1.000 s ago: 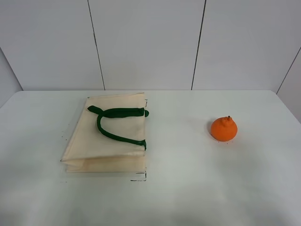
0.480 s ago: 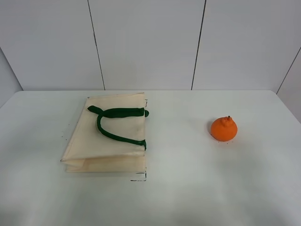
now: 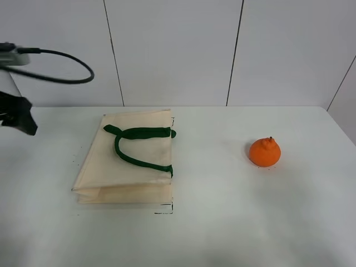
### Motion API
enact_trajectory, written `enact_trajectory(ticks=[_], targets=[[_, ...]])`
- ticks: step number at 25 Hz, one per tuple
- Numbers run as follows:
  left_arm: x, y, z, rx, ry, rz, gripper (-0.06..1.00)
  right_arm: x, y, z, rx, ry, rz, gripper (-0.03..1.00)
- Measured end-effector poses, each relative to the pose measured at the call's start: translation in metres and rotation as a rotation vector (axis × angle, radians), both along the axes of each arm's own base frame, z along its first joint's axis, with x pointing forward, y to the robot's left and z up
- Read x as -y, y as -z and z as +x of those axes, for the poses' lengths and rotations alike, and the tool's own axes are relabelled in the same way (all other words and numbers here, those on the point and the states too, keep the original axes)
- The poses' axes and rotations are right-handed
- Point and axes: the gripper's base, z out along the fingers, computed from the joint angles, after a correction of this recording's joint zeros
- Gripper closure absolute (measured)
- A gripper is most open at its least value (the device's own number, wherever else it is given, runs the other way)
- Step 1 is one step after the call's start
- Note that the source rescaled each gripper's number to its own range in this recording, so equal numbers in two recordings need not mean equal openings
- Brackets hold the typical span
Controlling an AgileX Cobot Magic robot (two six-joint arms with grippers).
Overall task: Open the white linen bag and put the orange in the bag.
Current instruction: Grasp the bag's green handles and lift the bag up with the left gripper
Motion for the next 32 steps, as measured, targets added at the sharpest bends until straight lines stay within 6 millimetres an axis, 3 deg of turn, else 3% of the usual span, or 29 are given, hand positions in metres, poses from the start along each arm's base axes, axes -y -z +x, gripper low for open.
enact_trajectory(ticks=[5,8,10,16,19,24,32], targets=[[0.004,0.031,0.076,-0.082,-0.012,-0.008,-0.06,0.0,0.0,0.0,0.0,0.0,0.001,-0.03],[0.02,0.044,0.104,-0.098,-0.016,-0.019,-0.06,0.0,0.0,0.0,0.0,0.001,0.002,-0.03],[0.041,0.054,0.118,-0.107,-0.015,-0.032,-0.06,0.0,0.0,0.0,0.0,0.001,0.002,-0.03],[0.117,0.083,0.134,-0.136,0.026,-0.061,-0.06,0.0,0.0,0.0,0.0,0.001,0.002,-0.03],[0.145,0.105,0.135,-0.151,0.059,-0.067,-0.06,0.0,0.0,0.0,0.0,0.001,0.002,-0.03],[0.15,0.143,0.144,-0.196,0.021,-0.059,-0.06,0.0,0.0,0.0,0.0,0.0,0.003,-0.03],[0.15,0.186,0.155,-0.193,0.029,-0.029,-0.06,0.0,0.0,0.0,0.0,-0.002,0.008,-0.03]])
